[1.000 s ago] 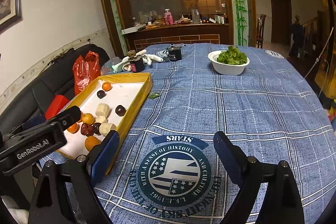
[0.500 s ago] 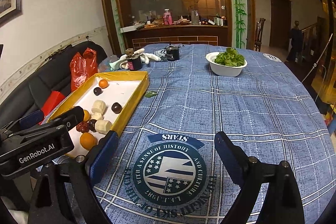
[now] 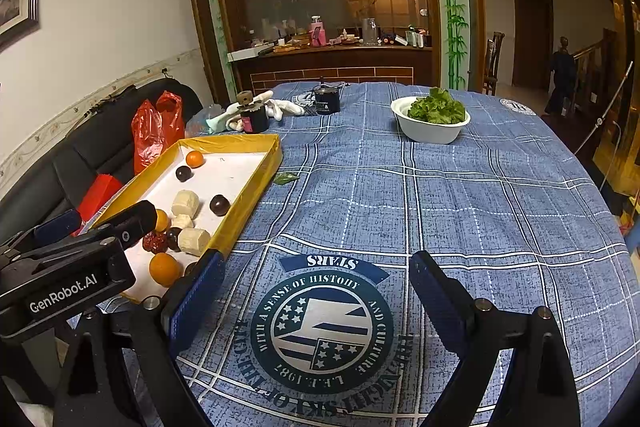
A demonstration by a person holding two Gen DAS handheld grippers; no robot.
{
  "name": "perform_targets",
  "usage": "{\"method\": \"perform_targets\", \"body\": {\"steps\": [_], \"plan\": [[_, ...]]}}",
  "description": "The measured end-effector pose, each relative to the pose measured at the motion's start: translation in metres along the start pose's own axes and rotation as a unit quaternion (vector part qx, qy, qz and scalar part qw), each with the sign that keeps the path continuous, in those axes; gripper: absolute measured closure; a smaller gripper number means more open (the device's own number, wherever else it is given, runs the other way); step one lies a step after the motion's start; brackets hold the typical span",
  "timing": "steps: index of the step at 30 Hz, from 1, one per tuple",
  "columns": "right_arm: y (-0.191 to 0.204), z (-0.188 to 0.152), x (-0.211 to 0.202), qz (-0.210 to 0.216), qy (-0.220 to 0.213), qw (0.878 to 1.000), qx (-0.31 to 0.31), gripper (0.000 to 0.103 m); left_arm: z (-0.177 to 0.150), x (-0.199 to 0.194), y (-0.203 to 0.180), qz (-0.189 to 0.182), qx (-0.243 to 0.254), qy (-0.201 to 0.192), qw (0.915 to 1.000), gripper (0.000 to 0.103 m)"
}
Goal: Organize fruits
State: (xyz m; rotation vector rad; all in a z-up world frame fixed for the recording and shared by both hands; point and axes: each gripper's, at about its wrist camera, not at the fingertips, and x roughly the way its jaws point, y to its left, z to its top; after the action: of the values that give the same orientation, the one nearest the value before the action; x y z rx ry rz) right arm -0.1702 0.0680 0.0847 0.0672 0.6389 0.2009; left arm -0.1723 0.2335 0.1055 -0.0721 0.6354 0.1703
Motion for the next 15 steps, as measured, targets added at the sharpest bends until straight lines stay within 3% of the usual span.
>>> {"method": "perform_targets", "body": {"steps": [4, 7, 11, 13, 15], "plan": [[0.001, 0.0, -0.002, -0.001, -0.004, 1.0, -0.001, 0.007, 0.001, -0.01, 0.001, 0.011, -0.002, -0.024, 0.9997, 0.0], [0.001, 0.0, -0.006, -0.002, -0.011, 1.0, -0.002, 0.007, 0.003, -0.033, 0.002, 0.042, -0.008, -0.08, 0.9959, 0.0], [0.001, 0.001, -0.013, 0.001, -0.026, 1.0, -0.005, 0.006, 0.0, -0.071, 0.004, 0.071, -0.023, -0.166, 0.9832, 0.0], [0.002, 0.001, -0.015, 0.007, -0.03, 0.999, -0.008, 0.006, -0.004, -0.075, 0.004, 0.075, -0.025, -0.182, 0.9802, 0.0], [0.005, 0.001, -0.015, 0.012, -0.031, 0.999, -0.015, 0.004, -0.004, -0.07, 0.003, 0.078, -0.019, -0.166, 0.9828, 0.0]]}}
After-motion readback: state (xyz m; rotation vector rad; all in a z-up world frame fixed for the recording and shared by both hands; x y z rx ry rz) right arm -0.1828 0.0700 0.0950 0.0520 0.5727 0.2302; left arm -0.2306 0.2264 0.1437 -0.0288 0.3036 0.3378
